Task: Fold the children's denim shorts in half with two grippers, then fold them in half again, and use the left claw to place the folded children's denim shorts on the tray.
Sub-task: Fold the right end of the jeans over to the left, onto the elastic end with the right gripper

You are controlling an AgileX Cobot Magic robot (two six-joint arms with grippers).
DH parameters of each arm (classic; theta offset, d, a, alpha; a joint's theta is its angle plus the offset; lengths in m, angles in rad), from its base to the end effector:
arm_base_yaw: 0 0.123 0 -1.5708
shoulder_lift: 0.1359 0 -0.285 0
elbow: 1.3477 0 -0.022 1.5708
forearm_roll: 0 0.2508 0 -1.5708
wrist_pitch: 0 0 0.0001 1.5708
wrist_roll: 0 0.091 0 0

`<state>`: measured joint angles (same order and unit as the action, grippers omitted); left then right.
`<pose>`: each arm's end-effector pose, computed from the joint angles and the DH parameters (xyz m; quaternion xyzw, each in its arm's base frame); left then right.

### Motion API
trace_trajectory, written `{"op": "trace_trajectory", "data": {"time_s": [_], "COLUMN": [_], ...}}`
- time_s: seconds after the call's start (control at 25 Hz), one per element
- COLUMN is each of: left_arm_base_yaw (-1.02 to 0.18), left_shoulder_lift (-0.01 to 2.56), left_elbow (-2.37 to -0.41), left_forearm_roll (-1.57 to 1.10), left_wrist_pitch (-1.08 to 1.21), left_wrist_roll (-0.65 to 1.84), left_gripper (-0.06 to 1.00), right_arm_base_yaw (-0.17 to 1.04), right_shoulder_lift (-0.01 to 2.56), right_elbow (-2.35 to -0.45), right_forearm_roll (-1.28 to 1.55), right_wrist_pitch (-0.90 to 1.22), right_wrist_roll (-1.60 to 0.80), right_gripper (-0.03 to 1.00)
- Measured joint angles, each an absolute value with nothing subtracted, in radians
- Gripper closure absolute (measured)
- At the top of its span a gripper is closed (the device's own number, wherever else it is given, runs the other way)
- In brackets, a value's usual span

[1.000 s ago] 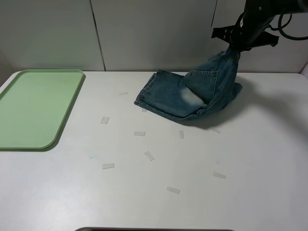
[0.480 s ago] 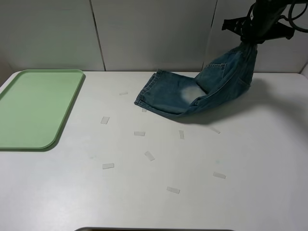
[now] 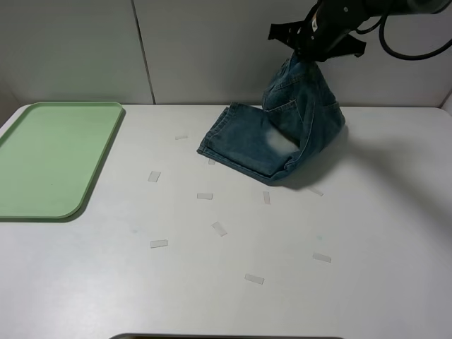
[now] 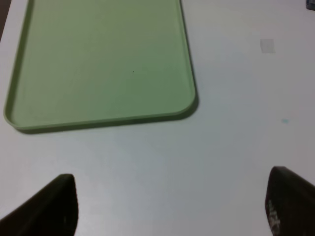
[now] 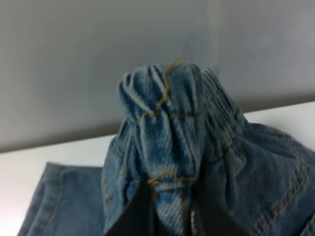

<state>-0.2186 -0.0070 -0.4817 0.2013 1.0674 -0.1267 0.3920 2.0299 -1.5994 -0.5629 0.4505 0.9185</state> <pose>-0.0014 0.0166 0.2730 0.0356 0.8528 0.0111 0.5209 0.4416 0.1596 0.2361 0.0522 0.9067 0.0579 0.4144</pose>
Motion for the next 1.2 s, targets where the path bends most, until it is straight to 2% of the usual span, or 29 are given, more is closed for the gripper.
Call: {"op": "trace_trajectory", "data": {"time_s": [0.6, 1.2], "left_arm_base_yaw": [-0.219, -0.219], "left_shoulder_lift": [-0.007, -0.007], "left_elbow": [-0.482, -0.482], "left_forearm_roll": [0.225, 0.225], "left_wrist_pitch": [1.067, 1.067], "left_wrist_roll": [-0.127, -0.116], "left_gripper": [0.18, 0.18], "right_arm_base_yaw": [0.502, 0.580], "right_shoulder_lift": [2.150, 2.215], "right_elbow": [-1.598, -1.598], "right_forearm_roll": [-0.451, -0.218], "right_wrist_pitch": [0.398, 0.324], "right_wrist_roll": [0.910, 0.694], "right_gripper": [0.93, 0.93]}}
